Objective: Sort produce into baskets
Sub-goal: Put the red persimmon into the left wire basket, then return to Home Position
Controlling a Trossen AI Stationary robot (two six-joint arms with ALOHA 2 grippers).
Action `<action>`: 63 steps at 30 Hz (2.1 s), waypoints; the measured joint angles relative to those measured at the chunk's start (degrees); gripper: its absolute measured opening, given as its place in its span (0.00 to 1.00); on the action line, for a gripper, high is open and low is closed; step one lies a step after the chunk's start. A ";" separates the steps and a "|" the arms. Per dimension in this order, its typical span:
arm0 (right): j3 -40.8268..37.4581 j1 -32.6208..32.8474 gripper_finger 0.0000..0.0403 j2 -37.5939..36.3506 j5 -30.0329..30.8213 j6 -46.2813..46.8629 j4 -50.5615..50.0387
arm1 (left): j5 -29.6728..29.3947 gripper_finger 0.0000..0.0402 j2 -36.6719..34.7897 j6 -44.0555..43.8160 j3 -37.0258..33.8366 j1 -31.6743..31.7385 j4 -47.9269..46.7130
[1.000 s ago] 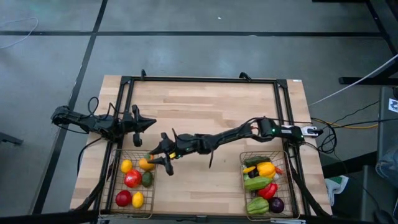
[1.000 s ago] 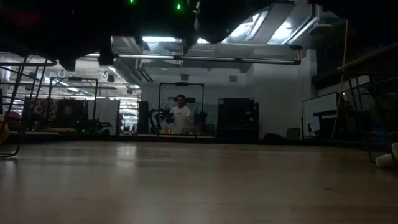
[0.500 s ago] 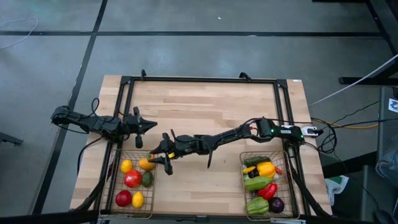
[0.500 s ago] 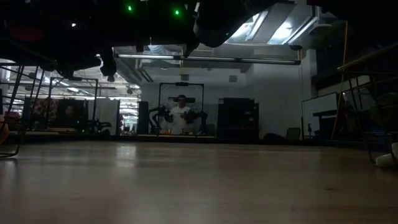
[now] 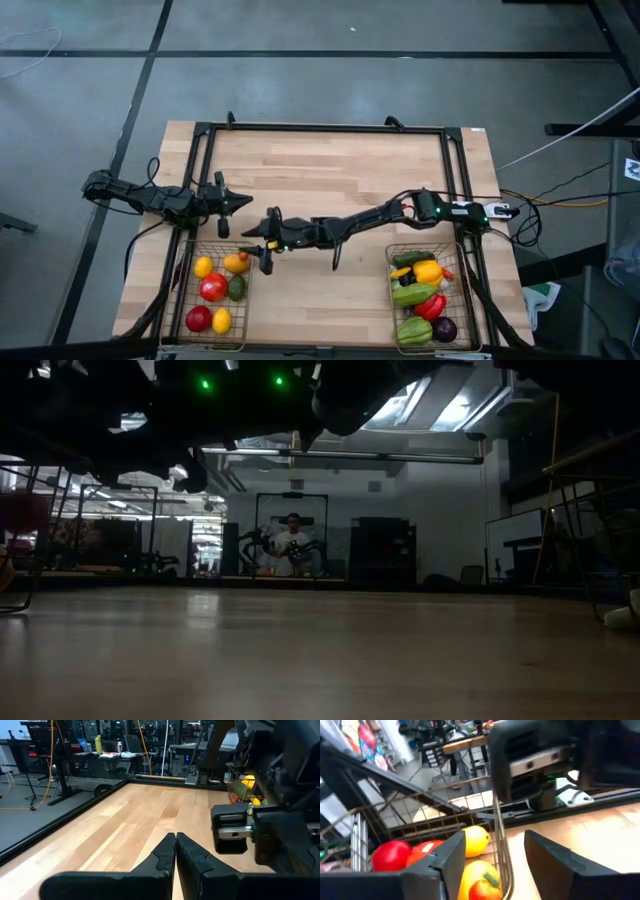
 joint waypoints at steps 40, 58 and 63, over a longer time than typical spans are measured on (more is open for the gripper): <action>-26.51 -0.15 0.47 -34.97 -9.34 -14.79 -13.05 | -0.04 0.03 -0.02 -0.02 0.00 0.00 -0.04; -67.84 0.00 0.34 -68.12 -1.03 -6.01 2.50 | -0.02 0.03 0.02 -0.02 0.02 0.00 -0.07; -77.56 0.00 0.34 -74.72 1.57 -4.56 7.91 | -0.02 0.03 0.36 -0.01 0.02 0.00 -0.07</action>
